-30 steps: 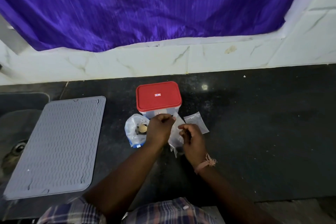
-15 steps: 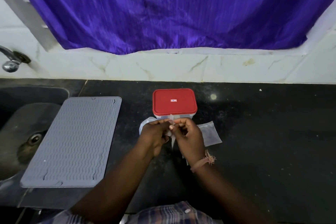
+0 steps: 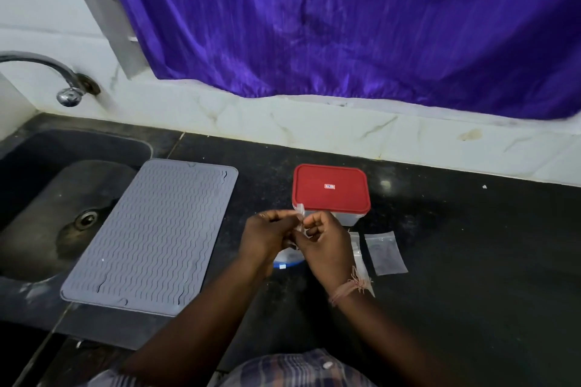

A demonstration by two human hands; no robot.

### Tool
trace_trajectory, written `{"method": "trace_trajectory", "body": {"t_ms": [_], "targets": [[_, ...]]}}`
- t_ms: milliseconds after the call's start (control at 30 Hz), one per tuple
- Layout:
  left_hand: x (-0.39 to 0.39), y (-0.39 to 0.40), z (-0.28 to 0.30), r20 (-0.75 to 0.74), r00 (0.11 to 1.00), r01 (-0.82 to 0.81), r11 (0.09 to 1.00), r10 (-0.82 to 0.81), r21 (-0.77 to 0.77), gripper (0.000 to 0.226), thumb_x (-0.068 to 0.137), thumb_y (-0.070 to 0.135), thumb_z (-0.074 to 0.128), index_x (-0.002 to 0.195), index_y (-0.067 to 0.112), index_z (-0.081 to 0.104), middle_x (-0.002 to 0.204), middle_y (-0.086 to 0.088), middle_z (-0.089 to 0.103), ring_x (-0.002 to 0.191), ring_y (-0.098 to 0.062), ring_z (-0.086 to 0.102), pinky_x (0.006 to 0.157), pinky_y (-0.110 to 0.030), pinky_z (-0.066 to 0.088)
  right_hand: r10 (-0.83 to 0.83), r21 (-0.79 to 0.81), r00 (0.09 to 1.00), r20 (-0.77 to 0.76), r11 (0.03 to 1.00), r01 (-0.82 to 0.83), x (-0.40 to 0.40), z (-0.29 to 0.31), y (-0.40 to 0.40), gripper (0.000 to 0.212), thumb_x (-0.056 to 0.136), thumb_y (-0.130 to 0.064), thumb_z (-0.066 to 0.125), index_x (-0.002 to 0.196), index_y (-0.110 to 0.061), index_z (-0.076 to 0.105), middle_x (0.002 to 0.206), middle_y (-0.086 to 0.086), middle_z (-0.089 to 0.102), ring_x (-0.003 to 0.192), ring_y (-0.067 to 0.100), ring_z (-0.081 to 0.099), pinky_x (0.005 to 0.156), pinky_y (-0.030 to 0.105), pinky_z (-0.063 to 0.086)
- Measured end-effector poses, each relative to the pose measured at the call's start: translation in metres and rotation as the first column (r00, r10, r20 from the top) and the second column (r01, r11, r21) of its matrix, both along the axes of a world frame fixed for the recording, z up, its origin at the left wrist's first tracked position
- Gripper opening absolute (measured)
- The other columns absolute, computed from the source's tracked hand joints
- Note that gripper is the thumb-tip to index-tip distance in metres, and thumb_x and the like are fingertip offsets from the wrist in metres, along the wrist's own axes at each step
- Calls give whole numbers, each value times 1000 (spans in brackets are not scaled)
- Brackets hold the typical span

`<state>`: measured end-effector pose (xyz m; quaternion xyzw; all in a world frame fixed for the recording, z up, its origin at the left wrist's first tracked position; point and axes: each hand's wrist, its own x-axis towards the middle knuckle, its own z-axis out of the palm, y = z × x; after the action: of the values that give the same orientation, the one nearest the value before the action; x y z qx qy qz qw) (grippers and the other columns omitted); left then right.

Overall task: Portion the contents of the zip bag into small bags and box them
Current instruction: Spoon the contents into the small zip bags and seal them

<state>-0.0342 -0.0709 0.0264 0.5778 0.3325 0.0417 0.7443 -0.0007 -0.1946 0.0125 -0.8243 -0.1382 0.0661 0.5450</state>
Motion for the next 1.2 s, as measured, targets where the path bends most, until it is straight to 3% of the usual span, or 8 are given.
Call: {"method": "trace_trajectory", "body": {"t_ms": [200,400,533,633,733,1000,1100,1200], "targets": [[1,5,8,36,999,-21,998,23,-58,22,81,9,83,94,-7,76,92,-30,75,87,-41,72,89,-54,58,21,16,1000,-15,1000,-20,0,2,7,9,89,-18,71,85,-25,68,80,-8,71,77,4,68,73,28,58],[5,15,5,-3,999,49,998,-48,27,13,89,9,77,95,-3,75,88,-23,76,78,-24,73,78,-36,62,58,32,991,-121,998,-55,10,10,5,17,94,-19,64,84,-18,79,75,-2,75,75,14,71,74,39,59],[6,18,0,-108,987,138,968,-117,211,11,85,3,80,84,2,69,77,-16,74,73,-28,73,82,-48,64,-101,-77,993,-58,992,96,15,9,-4,16,90,-16,65,78,-18,75,68,-7,69,67,2,64,64,24,50],[8,14,4,-235,952,292,808,-195,512,14,78,5,79,77,15,70,74,-2,74,69,-18,74,74,-39,64,-126,-143,992,21,981,128,16,12,-7,8,87,-15,69,90,-20,74,80,-11,71,75,-2,64,64,8,45],[12,7,14,-295,930,367,626,-220,688,18,80,6,70,77,23,65,77,7,71,72,-11,69,70,-28,56,-59,-234,992,109,969,83,15,8,0,14,87,-13,69,100,-18,70,83,-6,71,76,8,66,63,14,46],[11,23,6,-114,987,151,415,-115,897,19,87,4,60,86,20,70,80,4,71,72,-16,66,66,-34,55,221,-254,974,48,946,-202,23,8,14,29,93,-8,58,118,-16,68,108,-1,73,99,11,66,85,20,49],[11,32,1,-66,997,73,422,-31,903,12,94,10,60,89,17,68,81,1,69,69,-14,65,62,-34,55,277,-144,958,-74,948,-285,23,7,18,35,96,-15,54,129,-22,64,120,-8,70,112,6,64,98,26,50],[6,38,-3,-82,995,37,537,61,843,9,98,12,58,96,16,66,89,2,69,73,-2,59,62,-17,45,135,-155,986,-98,977,-149,26,6,13,21,96,-24,59,115,-21,70,107,-10,71,98,3,65,88,22,52]]}}
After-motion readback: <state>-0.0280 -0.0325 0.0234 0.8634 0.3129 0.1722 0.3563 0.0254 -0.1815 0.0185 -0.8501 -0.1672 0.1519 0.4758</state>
